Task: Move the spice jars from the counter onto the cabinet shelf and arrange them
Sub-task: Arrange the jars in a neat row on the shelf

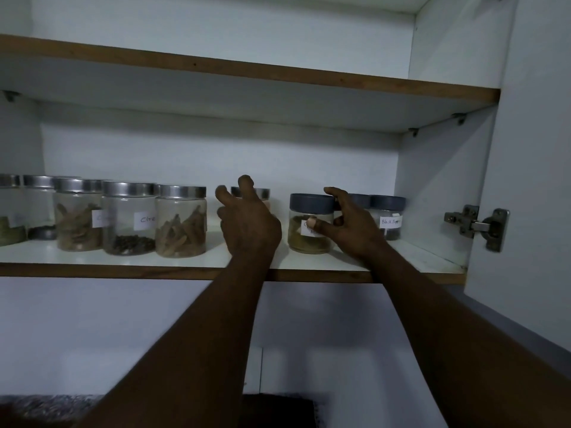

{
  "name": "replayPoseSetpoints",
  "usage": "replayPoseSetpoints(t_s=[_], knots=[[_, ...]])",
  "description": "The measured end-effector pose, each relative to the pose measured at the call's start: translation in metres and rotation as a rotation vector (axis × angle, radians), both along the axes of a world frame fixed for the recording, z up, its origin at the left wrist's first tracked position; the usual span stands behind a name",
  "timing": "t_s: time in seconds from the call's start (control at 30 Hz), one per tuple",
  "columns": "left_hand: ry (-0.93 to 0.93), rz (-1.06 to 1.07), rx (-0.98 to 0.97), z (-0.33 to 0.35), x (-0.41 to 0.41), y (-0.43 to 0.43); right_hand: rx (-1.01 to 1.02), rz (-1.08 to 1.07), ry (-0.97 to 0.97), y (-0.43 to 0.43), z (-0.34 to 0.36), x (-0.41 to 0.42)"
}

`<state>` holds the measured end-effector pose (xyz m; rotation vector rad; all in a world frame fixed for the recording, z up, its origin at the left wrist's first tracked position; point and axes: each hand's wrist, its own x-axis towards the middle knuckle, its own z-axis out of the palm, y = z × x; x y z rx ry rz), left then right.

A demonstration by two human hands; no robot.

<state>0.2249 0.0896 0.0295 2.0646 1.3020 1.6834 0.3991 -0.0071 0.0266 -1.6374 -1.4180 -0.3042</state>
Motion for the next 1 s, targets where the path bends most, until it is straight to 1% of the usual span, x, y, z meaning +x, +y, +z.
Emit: replayPoseSetpoints(t_s=[0.1,0.2,0.3,0.4,0.5,0.57,0.73,1.0], knots=[[-0.104,-0.212,-0.032,0.0,-0.002,0.004,0.0,0.031,0.036,0.0,-0.001,0.001],[-0.282,-0.478,-0.199,0.003,-0.008,0.008,0.003,0.039,0.093,0.002,0.0,0.003],[-0.342,-0.599,-0.369,0.005,-0.015,0.011,-0.007,0.05,0.125,0.003,0.0,0.004],[-0.333,-0.605,-0.442,0.008,-0.017,0.014,0.001,0.052,0.114,0.004,-0.001,0.004],[-0.238,-0.588,-0.436,0.009,-0.013,0.014,0.005,0.038,0.098,0.005,0.0,0.005],[-0.206,-0.589,-0.417,0.007,-0.01,0.014,0.006,0.038,0.097,0.006,-0.001,0.005],[-0.272,-0.638,-0.428,0.003,-0.011,0.018,0.006,0.032,0.086,0.008,-0.002,0.007],[-0.249,-0.623,-0.433,0.004,-0.01,0.015,0.001,-0.011,0.059,0.012,-0.002,0.011]])
